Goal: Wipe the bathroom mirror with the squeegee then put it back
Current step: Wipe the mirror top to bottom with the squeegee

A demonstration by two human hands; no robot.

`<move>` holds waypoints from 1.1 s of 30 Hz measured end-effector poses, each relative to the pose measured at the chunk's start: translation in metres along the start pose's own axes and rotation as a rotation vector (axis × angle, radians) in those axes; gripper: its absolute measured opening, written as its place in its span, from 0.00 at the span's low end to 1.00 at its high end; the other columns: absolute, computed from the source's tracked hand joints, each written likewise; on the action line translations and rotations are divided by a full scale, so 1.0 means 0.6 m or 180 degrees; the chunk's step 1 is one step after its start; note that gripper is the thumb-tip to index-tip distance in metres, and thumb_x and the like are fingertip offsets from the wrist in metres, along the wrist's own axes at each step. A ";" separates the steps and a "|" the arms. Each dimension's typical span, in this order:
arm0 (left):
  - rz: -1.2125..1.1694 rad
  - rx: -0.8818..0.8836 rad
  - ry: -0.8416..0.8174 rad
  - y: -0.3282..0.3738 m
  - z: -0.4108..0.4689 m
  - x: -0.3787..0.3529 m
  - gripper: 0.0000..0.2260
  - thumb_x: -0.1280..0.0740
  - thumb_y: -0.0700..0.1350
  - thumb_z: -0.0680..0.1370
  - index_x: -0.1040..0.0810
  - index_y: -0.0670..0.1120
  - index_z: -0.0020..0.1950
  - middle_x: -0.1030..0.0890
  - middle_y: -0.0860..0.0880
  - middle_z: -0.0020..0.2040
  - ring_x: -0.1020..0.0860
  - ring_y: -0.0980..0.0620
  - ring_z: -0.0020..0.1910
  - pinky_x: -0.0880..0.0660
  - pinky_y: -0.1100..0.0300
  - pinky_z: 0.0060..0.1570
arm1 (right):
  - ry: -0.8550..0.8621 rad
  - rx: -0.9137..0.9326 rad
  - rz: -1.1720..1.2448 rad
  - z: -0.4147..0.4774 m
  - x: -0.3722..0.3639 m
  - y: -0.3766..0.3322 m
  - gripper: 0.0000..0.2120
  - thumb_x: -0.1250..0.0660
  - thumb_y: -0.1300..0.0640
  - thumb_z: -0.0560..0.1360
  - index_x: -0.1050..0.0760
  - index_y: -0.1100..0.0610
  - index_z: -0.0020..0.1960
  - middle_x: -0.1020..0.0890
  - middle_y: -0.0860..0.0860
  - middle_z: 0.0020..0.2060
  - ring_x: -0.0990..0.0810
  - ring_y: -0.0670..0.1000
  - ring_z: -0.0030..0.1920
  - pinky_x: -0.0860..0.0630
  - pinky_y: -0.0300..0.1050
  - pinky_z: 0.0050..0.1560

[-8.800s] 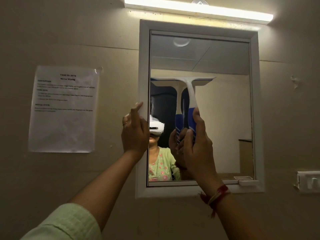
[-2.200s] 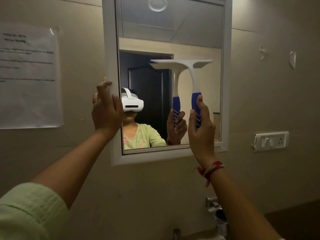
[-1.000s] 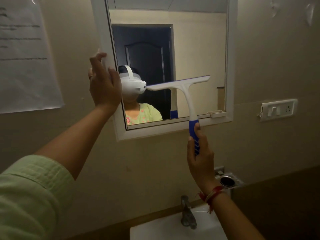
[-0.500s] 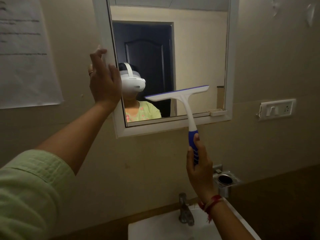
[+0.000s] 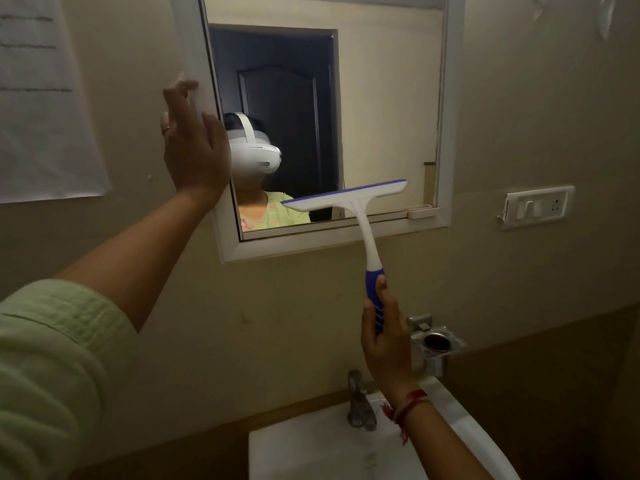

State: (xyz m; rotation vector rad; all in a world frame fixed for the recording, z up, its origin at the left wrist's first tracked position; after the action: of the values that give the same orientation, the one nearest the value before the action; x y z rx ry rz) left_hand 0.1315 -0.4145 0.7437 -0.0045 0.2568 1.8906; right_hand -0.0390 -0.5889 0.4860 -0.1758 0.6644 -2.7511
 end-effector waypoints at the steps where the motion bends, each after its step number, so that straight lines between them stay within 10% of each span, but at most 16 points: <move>1: 0.0006 0.0010 0.0001 0.000 0.000 0.000 0.16 0.46 0.40 0.76 0.34 0.39 0.62 0.25 0.45 0.61 0.25 0.47 0.55 0.36 0.67 0.49 | -0.0007 -0.0016 -0.0007 -0.005 0.001 0.004 0.23 0.50 0.42 0.79 0.42 0.50 0.70 0.27 0.47 0.41 0.28 0.37 0.36 0.29 0.29 0.34; 22: -0.0017 0.0022 -0.0104 0.007 0.000 0.007 0.16 0.46 0.39 0.76 0.34 0.38 0.63 0.25 0.43 0.61 0.27 0.48 0.58 0.36 0.57 0.62 | -0.0177 -0.0359 0.0118 -0.064 0.008 0.023 0.23 0.45 0.45 0.77 0.47 0.33 0.69 0.27 0.41 0.45 0.25 0.44 0.37 0.25 0.34 0.33; 28: -0.0005 0.0093 -0.0131 0.005 0.000 0.006 0.17 0.48 0.42 0.76 0.34 0.39 0.63 0.25 0.43 0.60 0.27 0.46 0.55 0.34 0.62 0.51 | -0.0095 -0.0245 0.0426 -0.032 0.034 -0.001 0.22 0.42 0.47 0.77 0.43 0.39 0.68 0.25 0.54 0.47 0.26 0.45 0.32 0.29 0.31 0.30; 33: -0.0014 0.0112 -0.0188 0.001 0.000 0.005 0.17 0.47 0.41 0.77 0.35 0.39 0.64 0.26 0.43 0.62 0.27 0.43 0.56 0.36 0.62 0.46 | 0.0131 0.0121 0.0559 0.061 0.074 -0.049 0.20 0.42 0.53 0.77 0.42 0.44 0.67 0.23 0.43 0.42 0.26 0.42 0.29 0.29 0.30 0.27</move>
State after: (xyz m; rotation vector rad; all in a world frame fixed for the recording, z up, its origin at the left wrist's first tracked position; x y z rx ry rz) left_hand 0.1302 -0.4118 0.7436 0.0742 0.2493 1.8785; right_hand -0.0817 -0.5939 0.5339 -0.0498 0.6069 -2.6024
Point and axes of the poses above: each hand's wrist, its own z-axis towards the middle knuckle, its own x-axis out of the back of the hand, y = z × x, the point moved 5 cm from there along z, towards the middle knuckle
